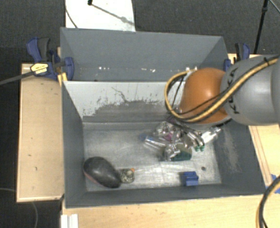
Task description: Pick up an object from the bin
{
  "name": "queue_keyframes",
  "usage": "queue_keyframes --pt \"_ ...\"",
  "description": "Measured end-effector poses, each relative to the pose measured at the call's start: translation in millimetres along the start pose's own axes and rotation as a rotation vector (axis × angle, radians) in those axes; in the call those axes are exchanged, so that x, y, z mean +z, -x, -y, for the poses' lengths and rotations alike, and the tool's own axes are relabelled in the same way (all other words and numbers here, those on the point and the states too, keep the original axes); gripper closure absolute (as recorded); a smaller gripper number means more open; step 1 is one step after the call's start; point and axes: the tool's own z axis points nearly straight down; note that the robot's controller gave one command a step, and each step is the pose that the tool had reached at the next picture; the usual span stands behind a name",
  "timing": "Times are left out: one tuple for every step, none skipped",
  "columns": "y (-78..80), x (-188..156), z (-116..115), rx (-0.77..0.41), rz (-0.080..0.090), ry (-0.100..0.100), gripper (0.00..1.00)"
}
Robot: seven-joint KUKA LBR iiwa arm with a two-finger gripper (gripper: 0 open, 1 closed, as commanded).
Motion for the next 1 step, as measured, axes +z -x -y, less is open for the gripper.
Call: queue_keyframes --pt "-2.4 -156.6 -30.4 -0.423 0.005 -0.003 1.00"
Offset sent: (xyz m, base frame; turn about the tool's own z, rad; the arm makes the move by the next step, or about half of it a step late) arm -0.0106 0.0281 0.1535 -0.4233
